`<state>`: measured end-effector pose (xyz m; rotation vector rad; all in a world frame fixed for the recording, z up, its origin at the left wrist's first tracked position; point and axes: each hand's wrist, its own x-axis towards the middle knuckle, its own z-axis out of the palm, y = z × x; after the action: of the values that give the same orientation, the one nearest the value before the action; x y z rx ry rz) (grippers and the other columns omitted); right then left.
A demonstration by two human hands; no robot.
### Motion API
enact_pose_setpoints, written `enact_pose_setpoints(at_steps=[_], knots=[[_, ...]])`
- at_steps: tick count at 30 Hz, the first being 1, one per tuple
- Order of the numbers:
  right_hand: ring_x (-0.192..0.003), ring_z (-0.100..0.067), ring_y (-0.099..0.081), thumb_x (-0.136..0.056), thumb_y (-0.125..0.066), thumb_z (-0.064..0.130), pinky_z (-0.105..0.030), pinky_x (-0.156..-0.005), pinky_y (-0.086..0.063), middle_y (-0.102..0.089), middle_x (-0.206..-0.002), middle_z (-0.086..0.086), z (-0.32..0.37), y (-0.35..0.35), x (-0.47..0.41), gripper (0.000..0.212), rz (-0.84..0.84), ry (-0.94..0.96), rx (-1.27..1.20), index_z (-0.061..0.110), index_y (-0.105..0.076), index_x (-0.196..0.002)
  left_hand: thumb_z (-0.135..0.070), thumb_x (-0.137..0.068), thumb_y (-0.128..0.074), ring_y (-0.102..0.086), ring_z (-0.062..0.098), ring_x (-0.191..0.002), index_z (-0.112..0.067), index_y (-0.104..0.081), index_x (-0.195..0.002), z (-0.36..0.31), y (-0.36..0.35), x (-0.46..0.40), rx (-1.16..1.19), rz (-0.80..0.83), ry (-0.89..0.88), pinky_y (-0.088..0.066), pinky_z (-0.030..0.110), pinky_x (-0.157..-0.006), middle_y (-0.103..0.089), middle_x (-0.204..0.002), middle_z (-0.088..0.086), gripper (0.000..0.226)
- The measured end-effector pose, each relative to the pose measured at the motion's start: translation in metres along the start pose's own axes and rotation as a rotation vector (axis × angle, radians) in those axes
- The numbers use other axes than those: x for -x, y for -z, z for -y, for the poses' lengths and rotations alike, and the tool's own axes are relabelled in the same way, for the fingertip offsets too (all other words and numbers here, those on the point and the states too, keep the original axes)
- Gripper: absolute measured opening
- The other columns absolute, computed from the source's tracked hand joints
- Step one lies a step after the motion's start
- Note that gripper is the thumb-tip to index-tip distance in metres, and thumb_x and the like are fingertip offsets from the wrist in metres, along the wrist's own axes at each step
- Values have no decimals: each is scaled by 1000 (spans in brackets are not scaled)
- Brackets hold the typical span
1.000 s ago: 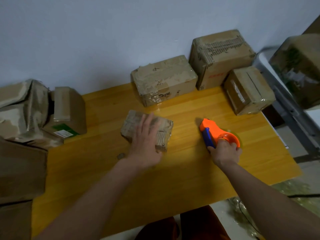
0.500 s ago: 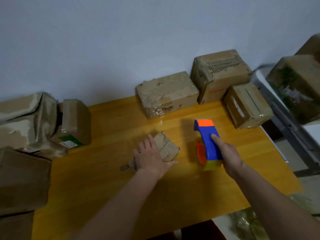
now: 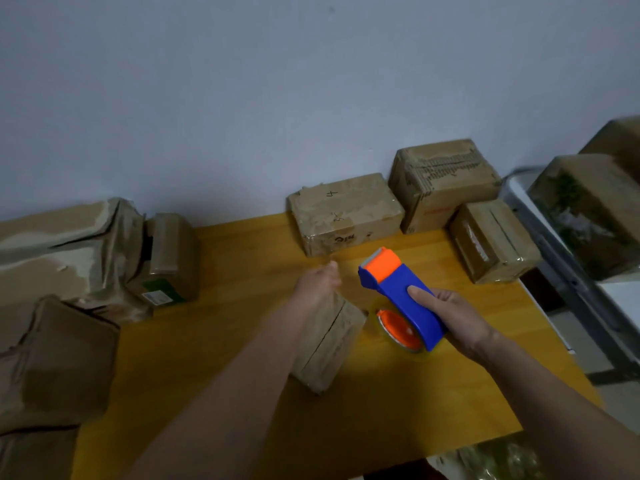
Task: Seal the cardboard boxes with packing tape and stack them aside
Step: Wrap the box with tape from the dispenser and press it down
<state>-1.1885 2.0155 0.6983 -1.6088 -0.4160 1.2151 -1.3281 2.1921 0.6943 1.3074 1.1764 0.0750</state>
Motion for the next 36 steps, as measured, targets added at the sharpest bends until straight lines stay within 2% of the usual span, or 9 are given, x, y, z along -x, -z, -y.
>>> enact_pose_setpoints(at_steps=[5,9,14,18,21,24,28,32,36], knots=[[-60,-19,-64,-79,-72,37,-26,-58,-50,-70,-75,-14,9,6,1,30,76,29,71,7,-70,-83,-30,-104,-40,-50,38,-127,7,-44,-135,-12,-6,6,457,250,194,-42,43,-107,-50,-136,28,48],[-65,-18,-65,-78,-73,36,-25,-60,-49,-71,-77,-11,17,14,-3,26,113,12,120,10,-72,-82,-23,-101,-48,-56,34,-119,1,-55,-118,-12,-3,0,561,297,212,-46,42,-103,-56,-129,24,30],[-69,-17,-68,-63,-75,50,-24,-61,-52,-73,-84,-13,28,22,-7,47,214,-45,175,10,-74,-89,-20,-93,-62,-64,30,-105,-2,-59,-113,-18,-6,-2,566,325,213,-55,37,-82,-66,-113,21,27],[-74,-21,-70,-75,-74,43,-26,-64,-55,-73,-93,-18,38,23,-12,47,303,-58,208,3,-72,-99,-10,-90,-65,-68,24,-86,-4,-61,-100,-18,-10,-7,504,215,222,-56,34,-72,-70,-96,17,12],[-77,-22,-70,-80,-71,37,-31,-72,-57,-72,-96,-18,42,17,-17,42,314,-90,285,1,-70,-103,-2,-89,-66,-67,21,-82,-4,-59,-99,-12,-14,-16,418,44,177,-55,33,-75,-69,-106,18,12],[-69,-13,-68,-82,-67,36,-24,-65,-52,-73,-82,-8,47,8,-18,31,299,-77,384,5,-70,-90,-5,-91,-65,-65,18,-81,-5,-60,-102,-9,-13,-20,370,-75,163,-55,28,-73,-68,-114,17,12],[-76,-21,-69,-83,-68,36,-28,-70,-54,-73,-93,-14,50,16,-15,39,357,-112,433,1,-69,-101,-10,-90,-67,-59,9,-71,-3,-65,-103,-7,3,-21,364,-176,74,-50,17,-57,-67,-90,5,14],[-75,-23,-69,-84,-67,34,-31,-69,-57,-72,-99,-18,44,23,-11,42,379,-146,395,-1,-67,-107,-19,-91,-67,-58,7,-75,-17,-65,-83,-2,21,-24,196,-213,-43,-48,18,-62,-66,-86,0,9],[-71,-16,-70,-84,-67,34,-26,-67,-56,-74,-94,-13,41,19,-11,39,336,-159,399,2,-68,-105,-22,-89,-69,-55,11,-75,-15,-69,-87,5,25,-26,118,-256,-88,-50,26,-73,-63,-82,0,7]])
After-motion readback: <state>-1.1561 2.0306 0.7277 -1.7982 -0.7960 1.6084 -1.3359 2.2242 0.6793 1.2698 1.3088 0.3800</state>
